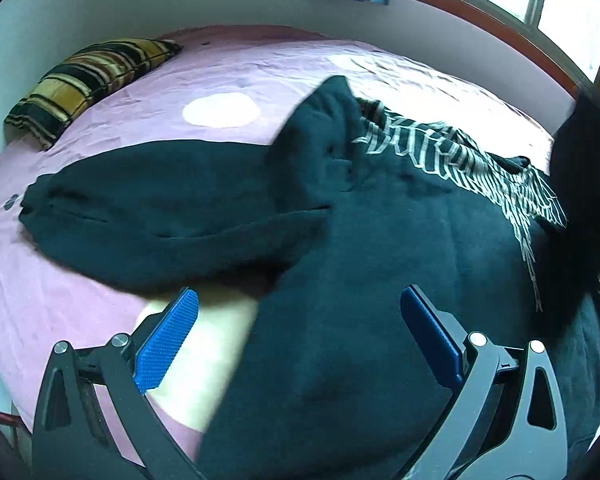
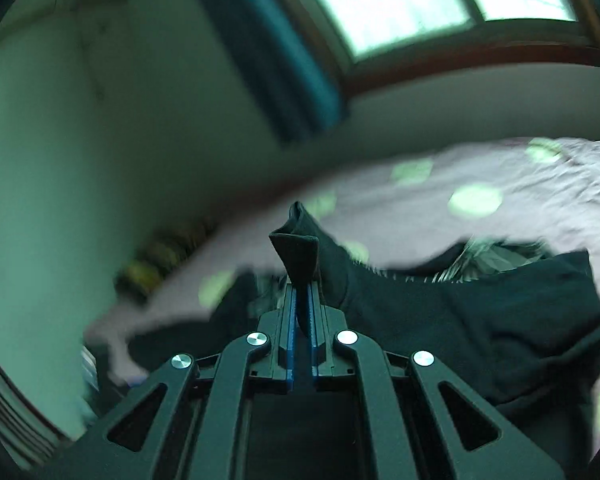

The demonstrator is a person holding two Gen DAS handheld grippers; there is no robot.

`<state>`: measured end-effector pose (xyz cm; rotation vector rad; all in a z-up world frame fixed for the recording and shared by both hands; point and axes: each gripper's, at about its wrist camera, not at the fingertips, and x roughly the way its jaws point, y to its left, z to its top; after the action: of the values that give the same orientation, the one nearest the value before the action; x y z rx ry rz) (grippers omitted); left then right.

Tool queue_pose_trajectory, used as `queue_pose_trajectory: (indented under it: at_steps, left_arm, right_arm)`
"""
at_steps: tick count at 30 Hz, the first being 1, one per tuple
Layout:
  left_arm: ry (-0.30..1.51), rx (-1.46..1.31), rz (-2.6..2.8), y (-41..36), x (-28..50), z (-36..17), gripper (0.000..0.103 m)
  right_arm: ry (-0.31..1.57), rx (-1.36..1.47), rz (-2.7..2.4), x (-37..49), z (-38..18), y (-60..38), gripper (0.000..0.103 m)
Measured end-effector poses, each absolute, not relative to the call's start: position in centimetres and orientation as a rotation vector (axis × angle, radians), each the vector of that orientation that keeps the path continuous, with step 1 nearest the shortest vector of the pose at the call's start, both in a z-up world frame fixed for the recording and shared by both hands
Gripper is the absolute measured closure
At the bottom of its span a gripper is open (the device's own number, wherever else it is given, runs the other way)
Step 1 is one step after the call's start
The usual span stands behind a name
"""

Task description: Fold small clothes

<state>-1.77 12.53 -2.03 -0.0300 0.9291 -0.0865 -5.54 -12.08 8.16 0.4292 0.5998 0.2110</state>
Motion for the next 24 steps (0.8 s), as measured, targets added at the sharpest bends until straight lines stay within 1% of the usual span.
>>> queue_pose_trajectory:
  at_steps: [4, 9, 11, 12, 13, 14, 15, 17, 18, 21, 24]
  left_arm:
    - [0.938, -0.044, -0.068, 13.6, -1.6, -2.3, 0.002]
    - [0.938, -0.041, -0.080, 13.6, -1.6, -2.3, 0.002]
    - [0.946, -0.039, -0.085, 13.4, -1.5, -2.6, 0.002]
    - [0.953, -0.038, -0.089, 13.3, -1.5, -2.8, 0.002]
    - [0.959, -0.035, -0.091, 13.1, -1.5, -3.0, 0.002]
    - [0.964, -0.030, -0.091, 13.0, -1.5, -3.1, 0.002]
    - [0.971, -0.024, -0.093, 12.9, -1.5, -3.3, 0.002]
    - [0.975, -0.023, -0.098, 12.7, -1.5, -3.5, 0.002]
    - [0.976, -0.022, -0.098, 12.7, -1.5, -3.6, 0.002]
    - [0.972, -0.019, -0.105, 12.4, -1.6, -3.6, 0.002]
    - [0.966, -0.011, -0.114, 11.8, -1.6, -3.5, 0.002]
  right_arm:
    - [0.776, 0.372, 0.273, -3.0, 3.4, -7.7, 0.098]
    - [0.975, 0.192, 0.367, -2.9, -1.4, -2.3, 0.097]
    - [1.046, 0.143, 0.399, -2.7, -2.9, -2.0, 0.090]
    - [1.051, 0.145, 0.417, -2.6, -3.4, -1.9, 0.081]
    - [1.041, 0.171, 0.449, -3.0, -3.2, -2.0, 0.075]
    - [1.044, 0.212, 0.484, -3.4, -2.7, -2.5, 0.066]
    - [1.039, 0.252, 0.502, -3.9, -1.9, -3.2, 0.061]
    - [0.986, 0.319, 0.510, -5.0, -0.6, -5.2, 0.057]
    - [0.949, 0.352, 0.503, -5.6, 0.4, -7.1, 0.053]
    - [0.811, 0.466, 0.407, -7.5, 3.2, -15.2, 0.044]
    - [0.704, 0.641, 0.227, -8.3, 3.4, -26.2, 0.044]
